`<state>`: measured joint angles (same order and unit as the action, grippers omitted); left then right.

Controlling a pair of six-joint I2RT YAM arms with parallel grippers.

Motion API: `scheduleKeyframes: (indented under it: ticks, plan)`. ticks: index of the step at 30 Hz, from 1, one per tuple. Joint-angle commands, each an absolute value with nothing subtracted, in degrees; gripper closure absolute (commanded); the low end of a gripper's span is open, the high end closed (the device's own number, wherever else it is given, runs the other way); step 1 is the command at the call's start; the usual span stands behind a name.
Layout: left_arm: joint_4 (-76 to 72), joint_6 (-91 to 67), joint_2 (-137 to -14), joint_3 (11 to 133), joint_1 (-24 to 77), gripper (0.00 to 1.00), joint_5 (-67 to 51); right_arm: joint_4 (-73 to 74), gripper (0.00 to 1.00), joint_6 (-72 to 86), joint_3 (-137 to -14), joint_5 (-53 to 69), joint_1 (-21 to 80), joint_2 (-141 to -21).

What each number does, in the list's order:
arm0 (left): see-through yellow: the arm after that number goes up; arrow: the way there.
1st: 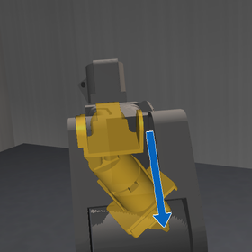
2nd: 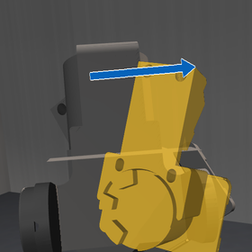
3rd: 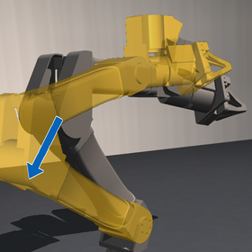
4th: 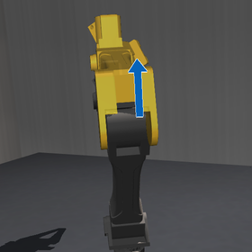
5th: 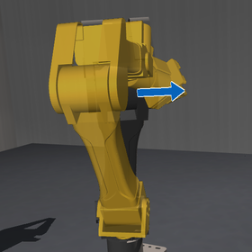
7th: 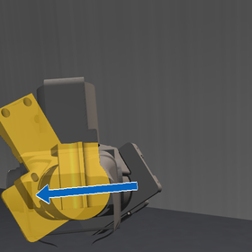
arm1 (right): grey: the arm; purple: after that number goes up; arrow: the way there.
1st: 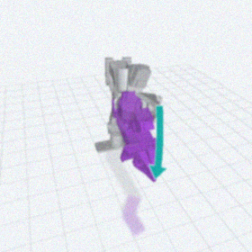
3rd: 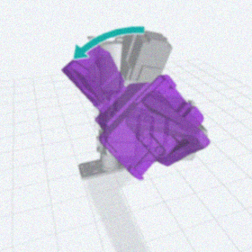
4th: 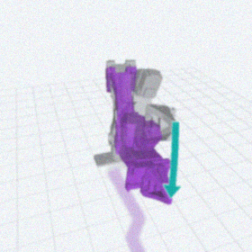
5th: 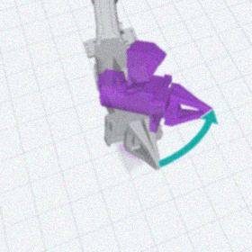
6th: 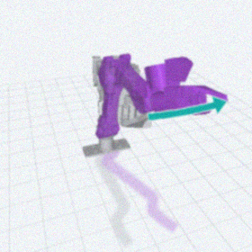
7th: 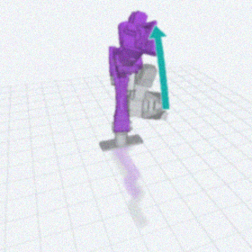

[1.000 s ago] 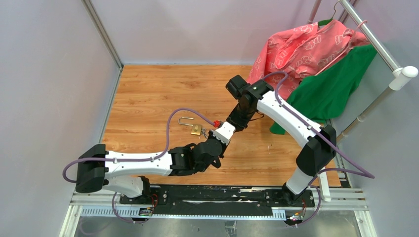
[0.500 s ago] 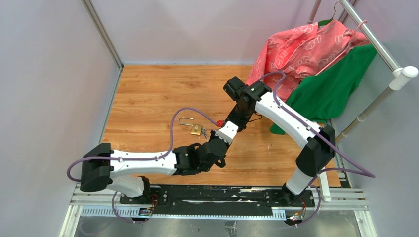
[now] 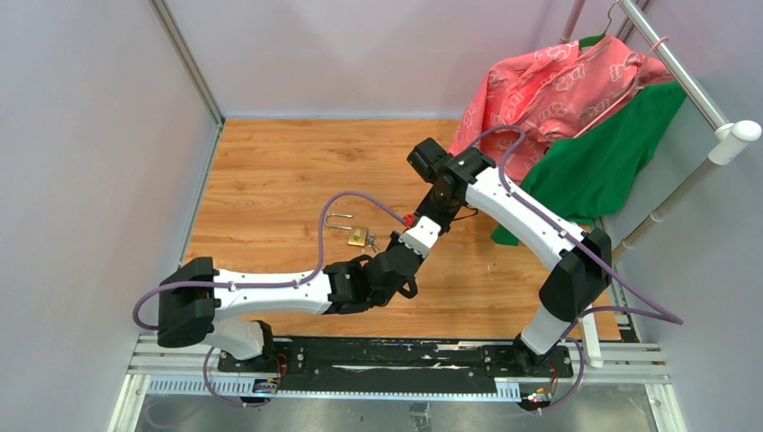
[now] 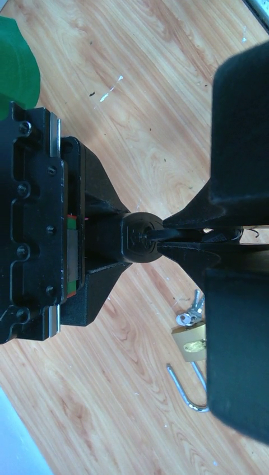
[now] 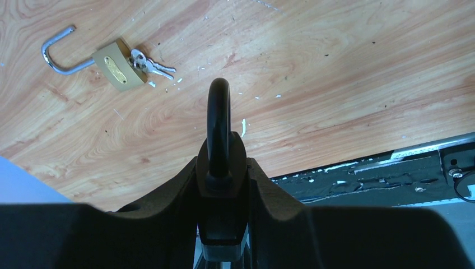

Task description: Unlock with the key

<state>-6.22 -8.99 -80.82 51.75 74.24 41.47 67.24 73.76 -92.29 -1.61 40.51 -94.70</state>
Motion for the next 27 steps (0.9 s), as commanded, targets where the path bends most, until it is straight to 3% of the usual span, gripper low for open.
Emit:
scheduleKeyframes:
  ticks: [1,27]
  plan:
    - [-14.9,-4.8,-82.7,53.6,72.3,1.0,38.9,71.4,1.0,74.2,-92.3,5.5,43.3,-91.5]
    - [-38.3,33.8,-78.8,38.5,74.5,1.0,38.3,73.4,1.0,71.2,-93.6,7.2,43.2,-93.1]
